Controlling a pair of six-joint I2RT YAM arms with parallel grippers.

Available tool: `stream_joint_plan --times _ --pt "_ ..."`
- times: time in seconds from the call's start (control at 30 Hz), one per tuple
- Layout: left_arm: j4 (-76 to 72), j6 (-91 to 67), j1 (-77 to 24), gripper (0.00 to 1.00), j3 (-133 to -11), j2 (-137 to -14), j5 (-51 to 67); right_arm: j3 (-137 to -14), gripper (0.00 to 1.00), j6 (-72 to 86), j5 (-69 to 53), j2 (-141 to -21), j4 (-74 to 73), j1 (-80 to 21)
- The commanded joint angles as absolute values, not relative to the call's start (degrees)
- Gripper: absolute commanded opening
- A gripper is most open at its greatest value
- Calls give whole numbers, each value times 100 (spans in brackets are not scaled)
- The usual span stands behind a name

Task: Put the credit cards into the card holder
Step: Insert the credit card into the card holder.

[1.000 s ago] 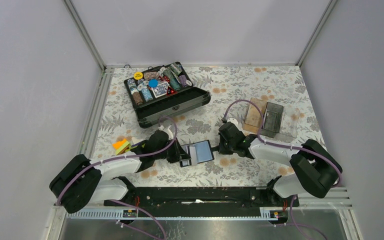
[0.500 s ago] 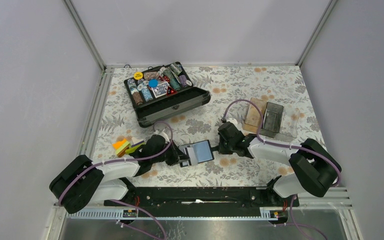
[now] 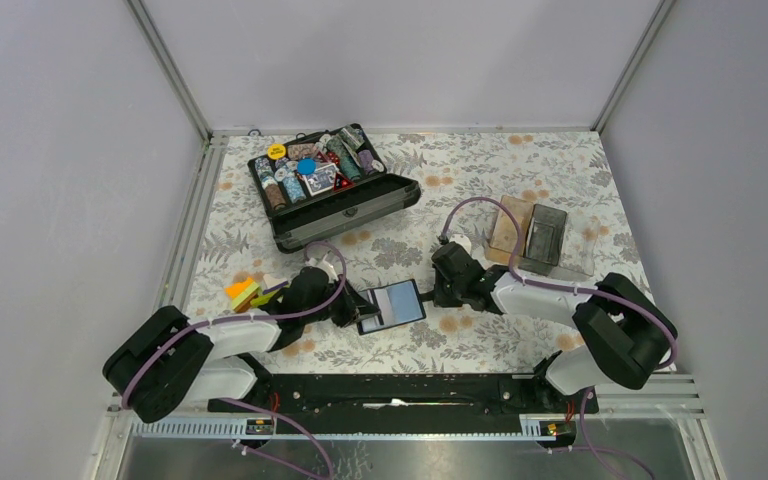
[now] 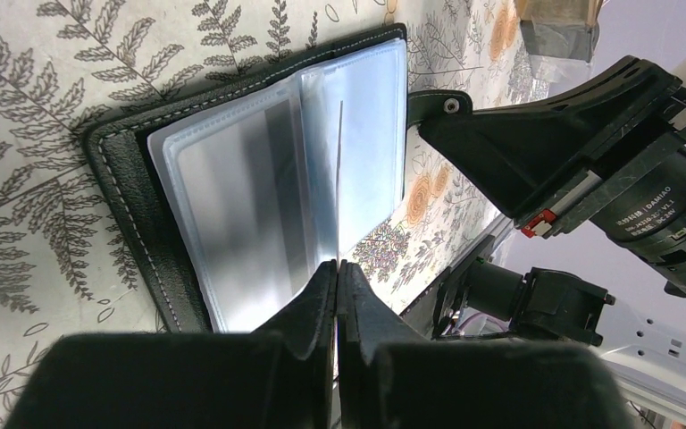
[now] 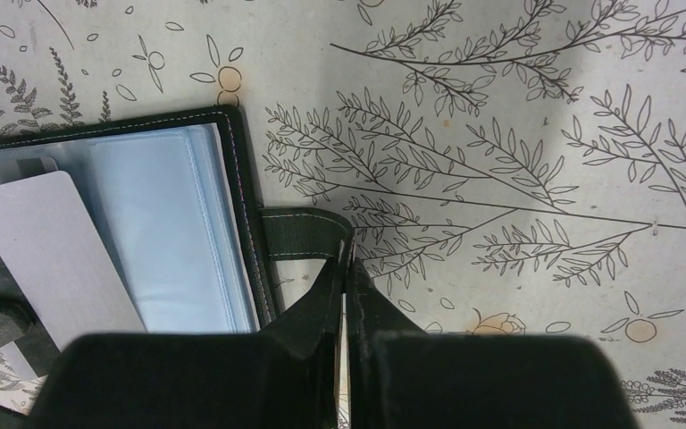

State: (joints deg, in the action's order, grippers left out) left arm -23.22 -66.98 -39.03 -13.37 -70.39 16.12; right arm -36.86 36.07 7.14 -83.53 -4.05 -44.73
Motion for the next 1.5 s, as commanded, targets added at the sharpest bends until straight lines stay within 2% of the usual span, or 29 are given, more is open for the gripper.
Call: stream_joint_plan --times 0.0,0.43,1.47 --pt "-2782 -6769 -3841 0 -1301 -7160 1679 -3893 0 3638 958 -8475 -555 -4555" --pt "-2077 -6353 -3768 0 -1391 -6897 1520 -3900 0 3639 1054 -8479 -644 -4559" --pt "-3057 -6520 -3753 0 -1448 -7643 1698 -3925 0 3662 1045 -8543 -726 -4588"
